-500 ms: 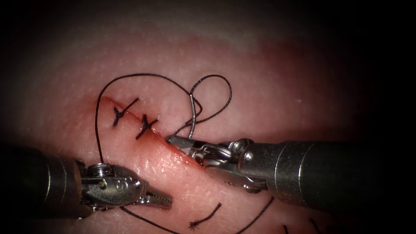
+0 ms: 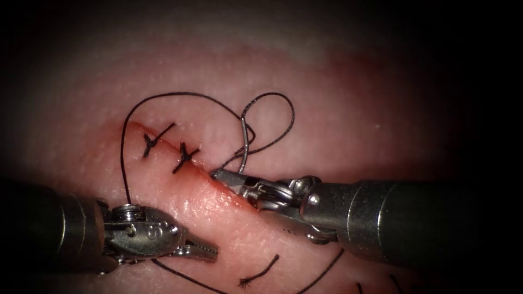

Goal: Wound Closure
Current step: Use the right gripper to throw the needle through the bottom of the wound

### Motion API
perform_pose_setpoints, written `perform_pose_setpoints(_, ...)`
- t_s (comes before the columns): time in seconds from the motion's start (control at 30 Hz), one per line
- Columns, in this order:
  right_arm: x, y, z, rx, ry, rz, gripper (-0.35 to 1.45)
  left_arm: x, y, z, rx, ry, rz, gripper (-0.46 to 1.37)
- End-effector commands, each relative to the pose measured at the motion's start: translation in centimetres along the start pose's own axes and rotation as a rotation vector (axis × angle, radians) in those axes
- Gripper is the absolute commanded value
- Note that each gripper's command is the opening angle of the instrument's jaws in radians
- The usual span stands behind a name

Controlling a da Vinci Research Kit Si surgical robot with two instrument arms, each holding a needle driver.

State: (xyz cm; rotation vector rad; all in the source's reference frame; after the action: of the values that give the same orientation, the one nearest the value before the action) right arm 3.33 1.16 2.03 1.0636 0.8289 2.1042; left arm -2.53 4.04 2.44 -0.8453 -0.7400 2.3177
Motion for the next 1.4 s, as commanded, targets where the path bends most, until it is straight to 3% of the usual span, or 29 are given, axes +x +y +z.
perform_pose_setpoints(0.03, 0.03, -0.02, -0.03, -0.014, 0.014, -0.032, -0.35, 0.00, 0.00, -0.01, -0.011, 0.000, 0.000, -0.35)
perform_pose_setpoints(0.23, 0.25, -0.09, -0.12, -0.048, 0.066, -0.168, -0.35, 0.01, 0.01, -0.02, -0.012, -0.003, -0.001, -0.35)
perform_pose_setpoints(0.57, 0.55, -0.18, -0.09, -0.130, 0.102, -0.546, -0.35, 0.02, 0.04, -0.04, -0.013, -0.004, -0.009, -0.35)
perform_pose_setpoints(0.77, 0.73, -0.16, -0.08, -0.207, 0.057, -0.724, -0.35, 0.03, 0.08, -0.10, -0.018, -0.003, -0.005, -0.35)
perform_pose_setpoints(1.07, 0.93, -0.12, -0.12, -0.267, 0.085, -0.954, -0.35, 0.10, 0.09, -0.17, -0.023, 0.007, 0.001, -0.35)
perform_pose_setpoints(1.4, 1.11, -0.12, -0.15, -0.240, 0.001, -1.176, -0.35, 0.09, 0.10, -0.21, -0.020, 0.009, 0.001, -0.35)
